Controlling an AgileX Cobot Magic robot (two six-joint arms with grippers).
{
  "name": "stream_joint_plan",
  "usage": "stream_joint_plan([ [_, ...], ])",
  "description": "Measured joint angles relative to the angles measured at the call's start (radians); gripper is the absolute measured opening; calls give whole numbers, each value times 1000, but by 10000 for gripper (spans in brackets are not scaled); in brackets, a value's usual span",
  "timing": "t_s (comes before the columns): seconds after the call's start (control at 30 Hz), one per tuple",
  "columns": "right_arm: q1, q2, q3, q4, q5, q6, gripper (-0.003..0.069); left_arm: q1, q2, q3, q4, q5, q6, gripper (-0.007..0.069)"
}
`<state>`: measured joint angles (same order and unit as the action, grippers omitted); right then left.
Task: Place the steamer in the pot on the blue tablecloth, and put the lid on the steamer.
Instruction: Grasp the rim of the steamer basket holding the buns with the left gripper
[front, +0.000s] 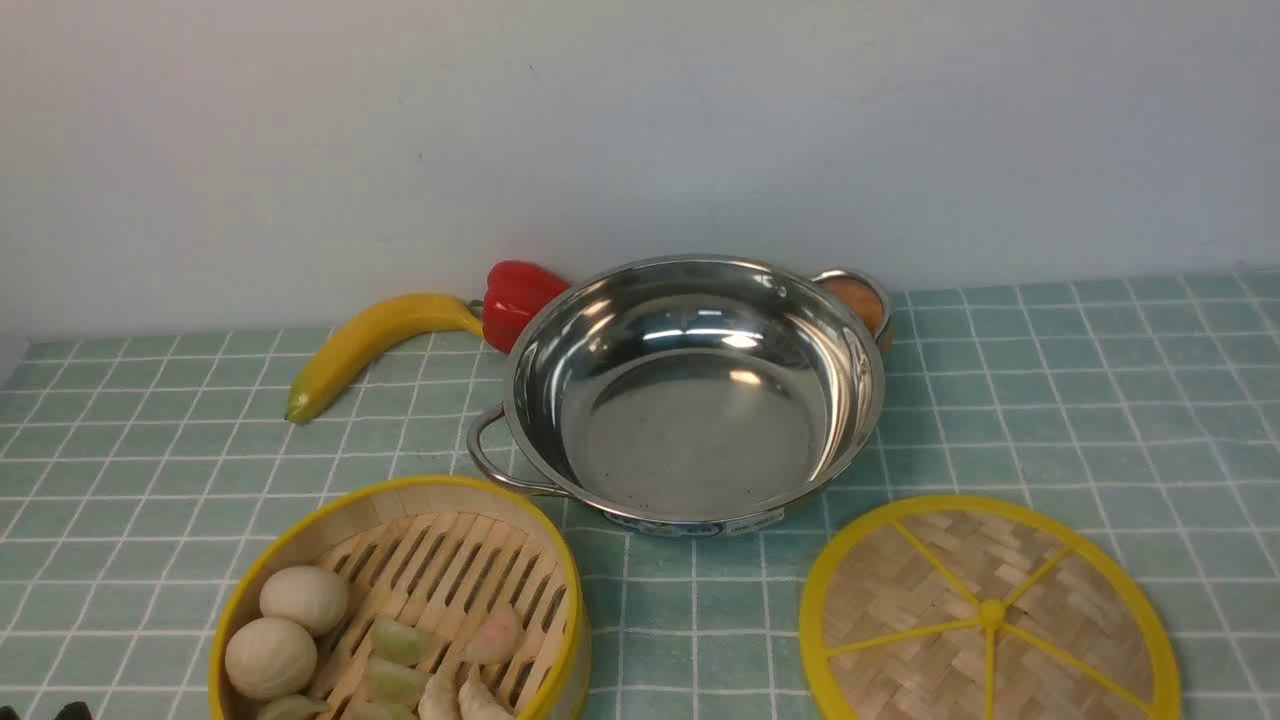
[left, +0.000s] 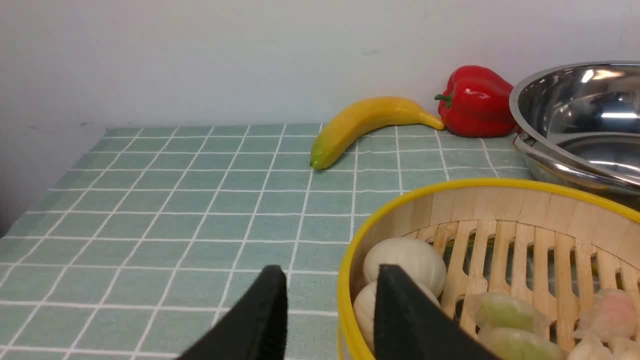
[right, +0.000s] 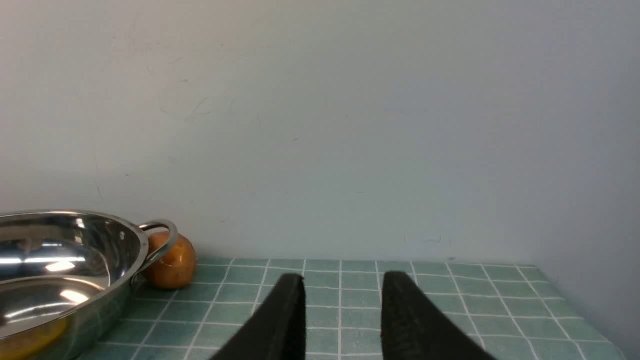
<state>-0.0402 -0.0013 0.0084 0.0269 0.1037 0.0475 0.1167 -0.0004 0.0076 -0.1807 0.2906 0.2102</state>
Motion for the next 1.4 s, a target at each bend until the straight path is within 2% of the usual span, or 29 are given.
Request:
stream_joint_plan([
  [0.97,0,0,1,4,-14,3,242,0,0,0,-12,-18,0,243],
  [1.13,0,0,1,38,-173,44,242,0,0,0,-63,-175,0,243],
  [1.2,0,0,1,69,-311,102,242,0,0,0,-84,-313,0,243],
  [1.4,0,0,1,87,-511,190,242,0,0,0,-94,-456,1,243],
])
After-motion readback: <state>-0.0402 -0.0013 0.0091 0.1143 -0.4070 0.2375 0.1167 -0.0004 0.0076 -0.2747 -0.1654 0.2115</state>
